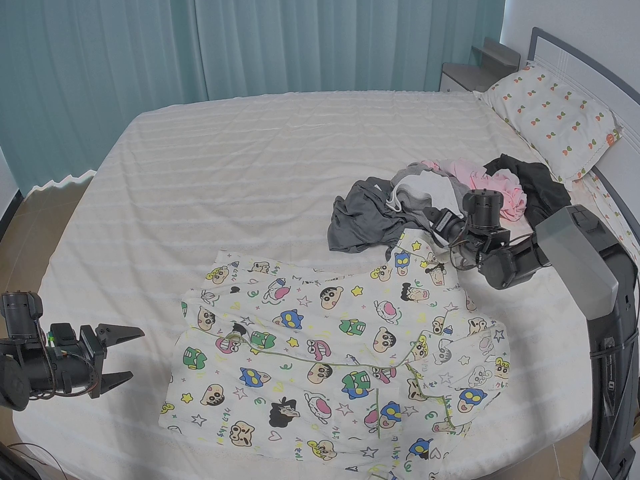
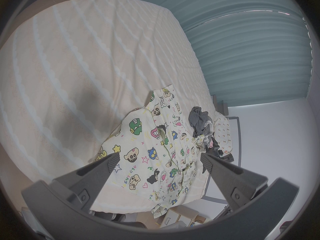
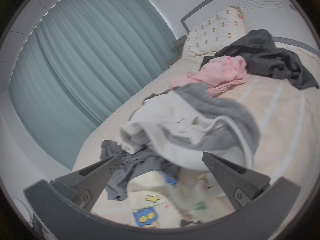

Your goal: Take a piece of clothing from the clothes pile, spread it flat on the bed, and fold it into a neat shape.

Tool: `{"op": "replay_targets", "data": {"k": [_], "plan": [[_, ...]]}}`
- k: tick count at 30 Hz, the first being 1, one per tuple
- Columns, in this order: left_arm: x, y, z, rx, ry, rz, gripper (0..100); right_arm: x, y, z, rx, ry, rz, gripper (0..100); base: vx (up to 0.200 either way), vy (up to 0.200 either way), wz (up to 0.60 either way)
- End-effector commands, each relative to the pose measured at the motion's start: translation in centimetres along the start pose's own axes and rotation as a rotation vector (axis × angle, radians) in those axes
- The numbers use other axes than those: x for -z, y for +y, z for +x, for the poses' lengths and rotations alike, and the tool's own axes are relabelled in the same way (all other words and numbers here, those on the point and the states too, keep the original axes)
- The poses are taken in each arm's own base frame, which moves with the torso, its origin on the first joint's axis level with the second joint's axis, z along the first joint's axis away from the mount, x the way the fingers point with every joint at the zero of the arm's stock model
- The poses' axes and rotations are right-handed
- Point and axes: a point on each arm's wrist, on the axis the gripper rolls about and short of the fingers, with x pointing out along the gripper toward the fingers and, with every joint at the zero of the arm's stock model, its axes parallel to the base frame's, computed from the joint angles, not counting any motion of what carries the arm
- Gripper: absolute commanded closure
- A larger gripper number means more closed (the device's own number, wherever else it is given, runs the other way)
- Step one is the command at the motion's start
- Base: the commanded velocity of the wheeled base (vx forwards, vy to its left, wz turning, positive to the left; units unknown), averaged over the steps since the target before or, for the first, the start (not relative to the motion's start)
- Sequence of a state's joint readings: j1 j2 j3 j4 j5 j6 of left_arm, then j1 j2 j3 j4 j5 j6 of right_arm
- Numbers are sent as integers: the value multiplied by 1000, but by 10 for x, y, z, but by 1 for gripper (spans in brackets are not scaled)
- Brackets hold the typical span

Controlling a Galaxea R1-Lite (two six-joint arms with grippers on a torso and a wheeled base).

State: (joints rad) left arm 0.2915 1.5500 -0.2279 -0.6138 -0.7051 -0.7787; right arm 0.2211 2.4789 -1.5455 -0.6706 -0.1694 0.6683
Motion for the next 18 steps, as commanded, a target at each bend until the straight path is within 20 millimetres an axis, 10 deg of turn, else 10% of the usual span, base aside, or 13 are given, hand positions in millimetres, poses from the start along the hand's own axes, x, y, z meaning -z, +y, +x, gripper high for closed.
{"op": "replay_targets", "data": {"k": [1,18], "plan": [[0,1,1,-1,1,-2,0,-21,-23,-13,58,-1,11,0,0,0,0],[1,2,1,-4,6,-5,0,-40,-68,-44,134,74,31,0,0,0,0]]}}
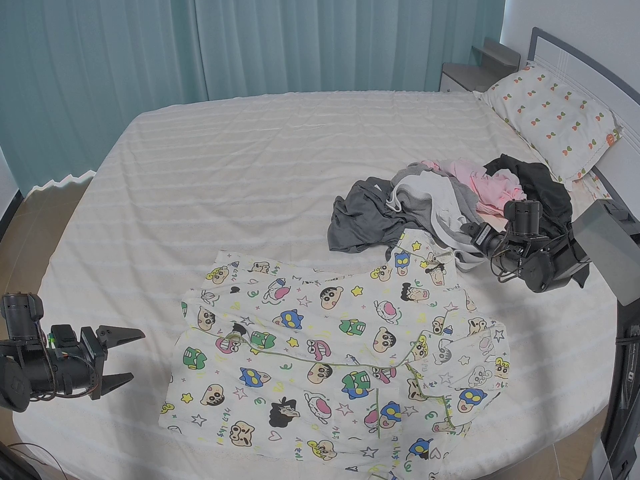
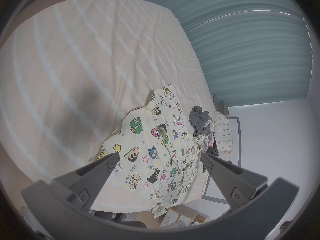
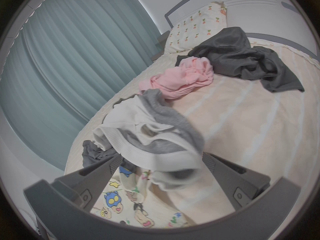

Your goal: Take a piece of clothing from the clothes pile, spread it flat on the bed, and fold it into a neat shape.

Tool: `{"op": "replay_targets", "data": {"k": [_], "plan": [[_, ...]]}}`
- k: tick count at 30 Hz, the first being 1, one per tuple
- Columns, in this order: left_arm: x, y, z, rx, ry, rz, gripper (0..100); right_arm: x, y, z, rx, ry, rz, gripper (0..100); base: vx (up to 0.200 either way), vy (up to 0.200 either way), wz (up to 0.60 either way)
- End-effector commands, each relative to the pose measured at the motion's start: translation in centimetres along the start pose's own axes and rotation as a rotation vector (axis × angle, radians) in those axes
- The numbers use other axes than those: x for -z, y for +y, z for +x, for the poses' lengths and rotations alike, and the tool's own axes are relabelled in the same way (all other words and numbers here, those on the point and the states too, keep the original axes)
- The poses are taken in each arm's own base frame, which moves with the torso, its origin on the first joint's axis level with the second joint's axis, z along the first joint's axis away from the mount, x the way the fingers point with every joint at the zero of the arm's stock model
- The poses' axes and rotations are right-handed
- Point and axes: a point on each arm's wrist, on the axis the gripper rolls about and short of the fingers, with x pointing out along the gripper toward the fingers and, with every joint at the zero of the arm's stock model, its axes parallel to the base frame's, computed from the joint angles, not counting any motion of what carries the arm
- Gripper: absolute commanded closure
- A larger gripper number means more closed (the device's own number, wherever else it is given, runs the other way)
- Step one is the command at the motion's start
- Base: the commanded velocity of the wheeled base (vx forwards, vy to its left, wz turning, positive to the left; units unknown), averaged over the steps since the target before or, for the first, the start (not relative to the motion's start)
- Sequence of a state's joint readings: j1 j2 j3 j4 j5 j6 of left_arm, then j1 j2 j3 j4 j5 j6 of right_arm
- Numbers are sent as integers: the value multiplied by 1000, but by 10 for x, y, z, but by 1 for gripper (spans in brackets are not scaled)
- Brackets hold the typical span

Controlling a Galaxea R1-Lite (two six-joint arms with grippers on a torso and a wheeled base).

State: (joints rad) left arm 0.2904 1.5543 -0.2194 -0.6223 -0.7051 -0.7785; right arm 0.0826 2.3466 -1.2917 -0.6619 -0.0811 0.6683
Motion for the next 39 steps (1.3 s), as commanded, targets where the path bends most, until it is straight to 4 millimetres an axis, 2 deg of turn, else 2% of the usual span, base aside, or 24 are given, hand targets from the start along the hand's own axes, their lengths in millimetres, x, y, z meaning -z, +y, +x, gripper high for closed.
{"op": "replay_targets", "data": {"k": [1,7,8,13,14,17,22,27,28,29,30,31,34,36,39], "plan": [[0,1,1,-2,3,-3,0,-7,-11,-10,28,4,5,0,0,0,0],[0,0,1,-1,4,-2,0,17,-26,3,49,73,2,0,0,0,0],[0,0,1,-1,4,-2,0,17,-26,3,49,73,2,0,0,0,0],[0,0,1,-2,6,1,0,29,-14,31,7,73,-18,0,0,0,0],[0,0,1,-1,8,1,0,31,-13,35,9,75,-27,100,0,0,0],[0,0,1,-1,8,3,0,31,-11,51,4,45,-69,100,0,0,0],[0,0,1,-2,6,2,0,3,0,58,-21,-66,-59,100,0,0,0],[1,1,1,-3,9,2,0,-47,6,58,-45,-235,-22,100,0,0,0],[1,1,1,-3,9,2,0,-50,6,58,-47,-245,-20,100,0,0,0],[1,1,1,-2,8,3,0,-69,7,57,-55,-319,-6,100,0,0,0],[1,1,1,-2,8,3,0,-69,7,57,-55,-319,-6,100,0,0,0],[2,1,1,-3,9,2,0,-93,7,54,-70,-417,11,100,0,0,0],[2,1,1,-3,10,3,0,-118,7,49,-82,-504,20,100,0,0,0],[2,1,1,-3,10,3,0,-125,1,52,-76,-533,24,100,0,0,0],[2,1,1,-3,10,3,0,-118,-11,62,-42,-523,24,100,0,0,0]]}}
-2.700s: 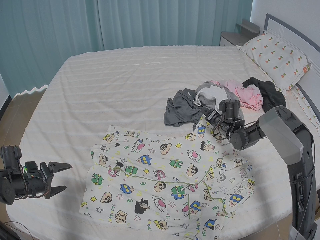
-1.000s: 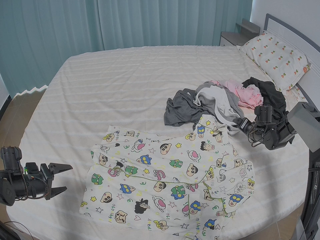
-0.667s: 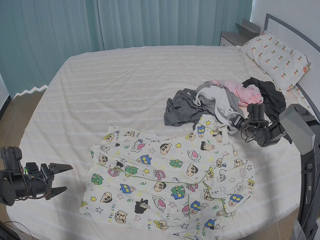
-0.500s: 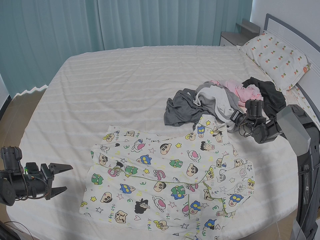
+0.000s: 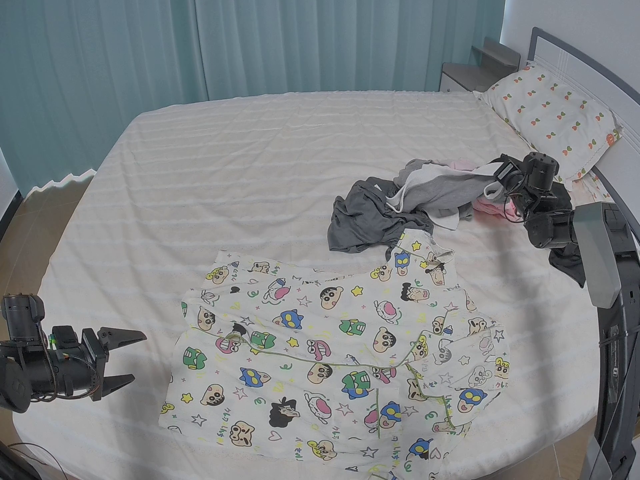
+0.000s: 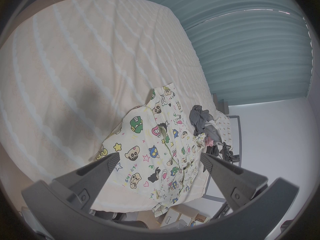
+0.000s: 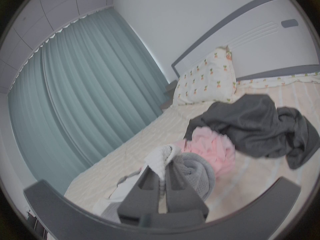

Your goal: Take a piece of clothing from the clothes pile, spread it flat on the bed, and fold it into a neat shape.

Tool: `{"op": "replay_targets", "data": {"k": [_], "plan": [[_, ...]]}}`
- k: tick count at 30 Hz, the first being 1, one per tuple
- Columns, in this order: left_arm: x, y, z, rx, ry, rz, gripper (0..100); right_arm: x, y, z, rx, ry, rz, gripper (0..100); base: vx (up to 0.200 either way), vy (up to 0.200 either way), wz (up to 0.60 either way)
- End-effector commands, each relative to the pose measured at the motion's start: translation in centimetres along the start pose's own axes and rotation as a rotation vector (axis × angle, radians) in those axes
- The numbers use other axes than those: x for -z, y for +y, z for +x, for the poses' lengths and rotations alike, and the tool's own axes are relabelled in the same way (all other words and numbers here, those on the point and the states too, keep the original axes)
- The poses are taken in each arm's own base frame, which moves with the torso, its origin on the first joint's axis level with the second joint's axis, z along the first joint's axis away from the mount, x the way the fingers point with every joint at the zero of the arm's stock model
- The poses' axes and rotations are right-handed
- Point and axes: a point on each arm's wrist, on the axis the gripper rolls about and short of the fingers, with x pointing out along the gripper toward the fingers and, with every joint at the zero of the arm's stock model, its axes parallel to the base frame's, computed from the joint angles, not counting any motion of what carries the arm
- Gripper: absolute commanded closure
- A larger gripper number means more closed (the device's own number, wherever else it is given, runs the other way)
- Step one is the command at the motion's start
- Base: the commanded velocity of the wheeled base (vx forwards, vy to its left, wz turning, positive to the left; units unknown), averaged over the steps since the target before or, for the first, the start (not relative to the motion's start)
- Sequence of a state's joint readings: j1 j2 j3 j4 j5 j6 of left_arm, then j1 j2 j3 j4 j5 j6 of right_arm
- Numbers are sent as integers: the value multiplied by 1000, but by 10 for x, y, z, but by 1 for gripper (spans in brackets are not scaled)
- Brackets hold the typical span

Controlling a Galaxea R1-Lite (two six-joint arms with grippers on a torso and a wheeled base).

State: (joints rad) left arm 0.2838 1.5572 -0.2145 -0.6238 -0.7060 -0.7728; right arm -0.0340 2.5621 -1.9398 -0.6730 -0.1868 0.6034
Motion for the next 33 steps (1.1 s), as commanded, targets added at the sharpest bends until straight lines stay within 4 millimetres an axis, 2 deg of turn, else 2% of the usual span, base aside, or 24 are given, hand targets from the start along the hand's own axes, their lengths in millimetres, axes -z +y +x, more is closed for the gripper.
{"op": "replay_targets", "data": {"k": [1,7,8,12,18,19,21,22,23,25,28,30,33], "plan": [[0,0,0,-1,1,-2,0,2,-25,12,49,-34,-7,100,0,0,0],[0,0,0,-1,1,-2,0,12,-49,16,104,1,-41,100,0,0,0],[0,0,0,-1,1,-2,0,12,-54,16,117,16,-46,0,0,0,0],[0,0,0,-1,1,-2,0,16,-59,9,150,54,-60,0,0,0,0],[0,0,0,-1,1,-2,0,3,-52,-26,145,172,-72,0,0,0,0],[0,0,0,-1,1,-3,0,-4,-49,-38,132,205,-62,0,0,0,0],[0,0,0,-1,2,-1,0,-8,-44,-49,123,231,-51,0,0,0,0],[1,0,0,-1,3,0,0,-11,-36,-61,98,259,-25,0,0,0,0],[1,0,1,0,5,1,0,-10,-31,-65,84,269,-15,0,0,0,0],[1,-1,1,1,10,4,0,-2,-10,-90,17,348,60,0,0,0,0],[3,0,1,0,16,3,0,19,13,-116,-53,457,101,0,0,0,0],[4,-1,2,1,19,5,0,29,19,-122,-71,489,98,0,0,0,0],[4,0,2,0,20,4,0,55,40,-134,-121,554,88,0,0,0,0]]}}
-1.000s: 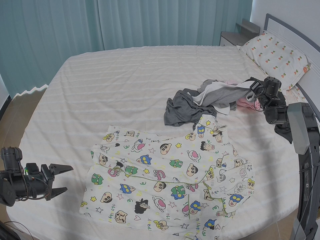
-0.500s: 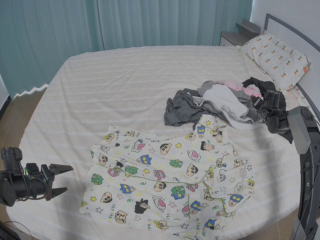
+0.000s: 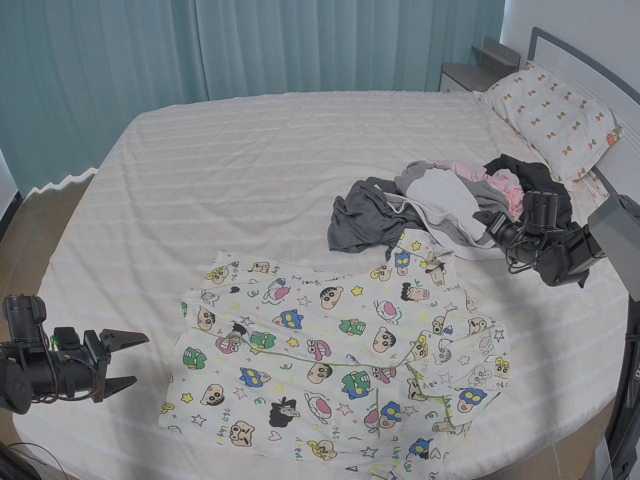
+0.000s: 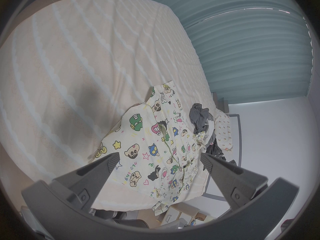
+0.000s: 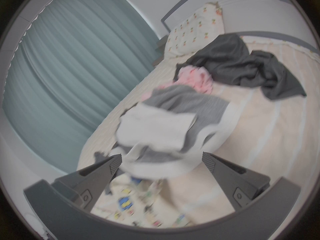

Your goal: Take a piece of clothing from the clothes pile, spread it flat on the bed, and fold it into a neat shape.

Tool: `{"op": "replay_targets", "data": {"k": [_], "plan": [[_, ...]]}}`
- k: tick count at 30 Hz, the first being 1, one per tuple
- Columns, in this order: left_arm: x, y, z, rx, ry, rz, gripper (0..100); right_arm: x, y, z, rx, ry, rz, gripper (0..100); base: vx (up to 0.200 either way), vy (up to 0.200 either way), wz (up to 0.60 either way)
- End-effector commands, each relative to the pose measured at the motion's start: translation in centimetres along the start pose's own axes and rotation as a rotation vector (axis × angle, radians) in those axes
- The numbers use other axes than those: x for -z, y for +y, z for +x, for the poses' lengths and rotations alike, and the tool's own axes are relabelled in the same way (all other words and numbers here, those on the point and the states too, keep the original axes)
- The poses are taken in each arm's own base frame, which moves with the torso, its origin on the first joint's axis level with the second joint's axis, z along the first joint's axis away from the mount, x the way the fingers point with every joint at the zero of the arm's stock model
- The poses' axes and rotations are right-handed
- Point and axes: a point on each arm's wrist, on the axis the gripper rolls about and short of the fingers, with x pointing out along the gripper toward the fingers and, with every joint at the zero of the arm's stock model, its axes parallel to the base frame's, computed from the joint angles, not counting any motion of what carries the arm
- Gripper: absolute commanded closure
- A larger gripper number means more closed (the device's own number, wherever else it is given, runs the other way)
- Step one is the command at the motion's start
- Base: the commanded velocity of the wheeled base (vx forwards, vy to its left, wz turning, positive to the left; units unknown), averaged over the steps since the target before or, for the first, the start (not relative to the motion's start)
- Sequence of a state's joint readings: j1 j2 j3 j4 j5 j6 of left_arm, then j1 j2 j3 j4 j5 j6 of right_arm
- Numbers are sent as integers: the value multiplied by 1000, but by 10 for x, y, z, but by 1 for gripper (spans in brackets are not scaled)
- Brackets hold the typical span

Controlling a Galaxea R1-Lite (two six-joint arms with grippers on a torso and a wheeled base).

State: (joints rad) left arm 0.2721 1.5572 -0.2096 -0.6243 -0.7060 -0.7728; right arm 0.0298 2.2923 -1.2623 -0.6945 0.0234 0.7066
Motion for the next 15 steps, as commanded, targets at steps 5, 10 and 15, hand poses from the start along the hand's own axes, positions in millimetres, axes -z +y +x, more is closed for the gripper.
{"op": "replay_targets", "data": {"k": [5,10,15], "plan": [[2,0,1,-1,7,1,0,59,73,-25,-190,151,-31,0,0,0,0],[2,0,1,-1,10,0,0,94,82,-20,-201,223,-57,0,0,0,0],[2,0,1,-1,10,0,0,105,77,-15,-184,247,-62,0,0,0,0]]}}
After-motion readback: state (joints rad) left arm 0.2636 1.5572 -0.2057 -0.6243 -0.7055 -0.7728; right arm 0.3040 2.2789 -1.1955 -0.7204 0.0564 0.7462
